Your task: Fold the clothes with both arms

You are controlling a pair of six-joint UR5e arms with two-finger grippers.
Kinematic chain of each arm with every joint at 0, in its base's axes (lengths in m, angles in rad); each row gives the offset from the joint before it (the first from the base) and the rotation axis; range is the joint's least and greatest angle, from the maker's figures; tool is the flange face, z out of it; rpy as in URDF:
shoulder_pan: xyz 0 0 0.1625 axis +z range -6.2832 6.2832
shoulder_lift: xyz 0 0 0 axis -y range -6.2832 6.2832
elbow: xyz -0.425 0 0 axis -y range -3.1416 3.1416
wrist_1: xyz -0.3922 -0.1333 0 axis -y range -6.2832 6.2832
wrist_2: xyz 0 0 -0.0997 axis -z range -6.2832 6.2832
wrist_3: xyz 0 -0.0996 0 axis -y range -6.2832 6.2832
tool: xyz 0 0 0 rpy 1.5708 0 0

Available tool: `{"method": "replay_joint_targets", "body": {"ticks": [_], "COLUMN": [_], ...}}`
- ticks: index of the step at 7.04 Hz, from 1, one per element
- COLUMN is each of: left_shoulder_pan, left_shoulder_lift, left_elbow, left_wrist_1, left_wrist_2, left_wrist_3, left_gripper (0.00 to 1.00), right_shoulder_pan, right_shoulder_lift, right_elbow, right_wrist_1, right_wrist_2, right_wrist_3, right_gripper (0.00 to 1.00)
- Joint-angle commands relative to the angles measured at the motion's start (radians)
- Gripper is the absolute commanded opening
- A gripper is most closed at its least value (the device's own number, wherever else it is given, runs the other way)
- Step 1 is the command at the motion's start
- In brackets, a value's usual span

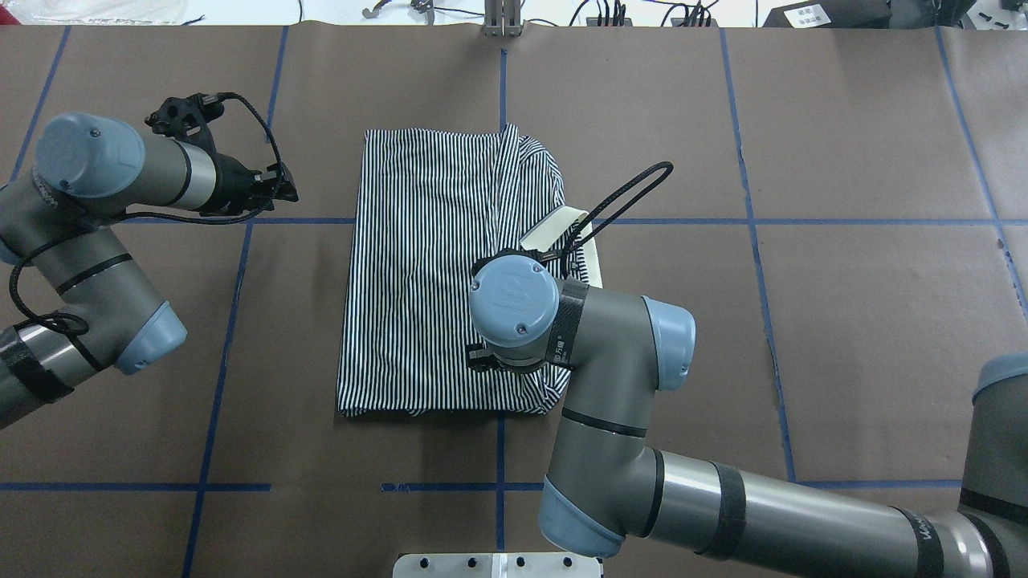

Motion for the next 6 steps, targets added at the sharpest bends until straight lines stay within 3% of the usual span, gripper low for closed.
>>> {"method": "replay_joint_targets", "body": {"ticks": [1, 3, 4, 6], "left_shoulder_pan": [0.000, 0.000, 0.000, 0.000], "left_shoulder_lift": [0.000, 0.000, 0.000, 0.000], "left_elbow": [-0.001, -0.001, -0.001, -0.001], "left_wrist_1": [0.000, 0.000, 0.000, 0.000], "left_wrist_2": [0.000, 0.001, 0.000, 0.000], "left_wrist_3": [-0.011, -0.011, -0.011, -0.013], "left_gripper": [0.47, 0.47, 0.47, 0.47], "right_shoulder_pan": [0.006, 0.009, 0.010, 0.025], "right_shoulder_lift": [0.004, 0.004, 0.004, 0.001], "right_elbow": [-0.042, -0.048, -0.050, -0.048], "right_wrist_1": [0.068, 0.089, 0.089, 0.090], "right_wrist_2": [0.008, 0.039, 0.039, 0.072], "right_wrist_3": [0.009, 0.012, 0.012, 0.011], "right_gripper": [0.71, 0.64, 0.49, 0.01]}}
